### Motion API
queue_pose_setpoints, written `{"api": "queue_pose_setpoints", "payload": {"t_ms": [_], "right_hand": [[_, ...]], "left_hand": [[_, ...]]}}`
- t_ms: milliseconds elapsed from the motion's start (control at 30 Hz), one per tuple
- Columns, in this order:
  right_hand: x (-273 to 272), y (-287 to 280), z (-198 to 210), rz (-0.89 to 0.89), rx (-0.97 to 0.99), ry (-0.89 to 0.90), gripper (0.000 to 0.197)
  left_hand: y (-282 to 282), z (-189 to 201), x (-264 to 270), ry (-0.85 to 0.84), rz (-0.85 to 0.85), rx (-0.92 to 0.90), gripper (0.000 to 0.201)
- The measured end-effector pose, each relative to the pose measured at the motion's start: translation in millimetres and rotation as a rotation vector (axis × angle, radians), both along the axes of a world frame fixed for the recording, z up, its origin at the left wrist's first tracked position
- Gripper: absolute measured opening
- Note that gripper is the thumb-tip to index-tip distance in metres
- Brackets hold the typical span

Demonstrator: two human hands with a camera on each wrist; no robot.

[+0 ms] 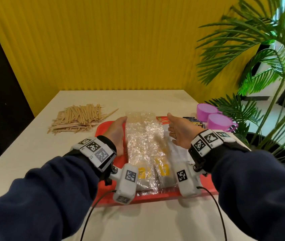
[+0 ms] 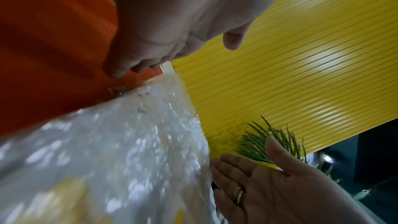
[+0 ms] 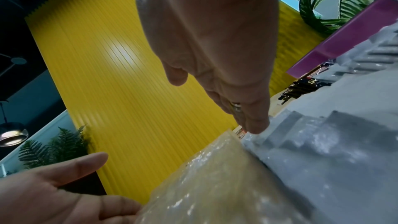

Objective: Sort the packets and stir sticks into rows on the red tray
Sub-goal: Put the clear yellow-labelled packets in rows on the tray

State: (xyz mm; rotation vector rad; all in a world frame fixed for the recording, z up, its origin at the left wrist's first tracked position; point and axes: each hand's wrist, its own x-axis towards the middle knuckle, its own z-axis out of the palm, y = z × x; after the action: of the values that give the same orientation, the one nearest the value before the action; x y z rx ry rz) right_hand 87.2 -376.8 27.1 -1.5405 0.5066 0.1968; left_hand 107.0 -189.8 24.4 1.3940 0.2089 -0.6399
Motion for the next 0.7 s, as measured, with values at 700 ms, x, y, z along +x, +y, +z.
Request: {"api": "queue_pose_setpoints", "payload": {"t_ms": [700], "right_hand": [[55,0,0,0.064,0.024,0.059,0.073]], "left_hand": [[-17,-10,55,0.047,0.028,0.010,0.081]]}}
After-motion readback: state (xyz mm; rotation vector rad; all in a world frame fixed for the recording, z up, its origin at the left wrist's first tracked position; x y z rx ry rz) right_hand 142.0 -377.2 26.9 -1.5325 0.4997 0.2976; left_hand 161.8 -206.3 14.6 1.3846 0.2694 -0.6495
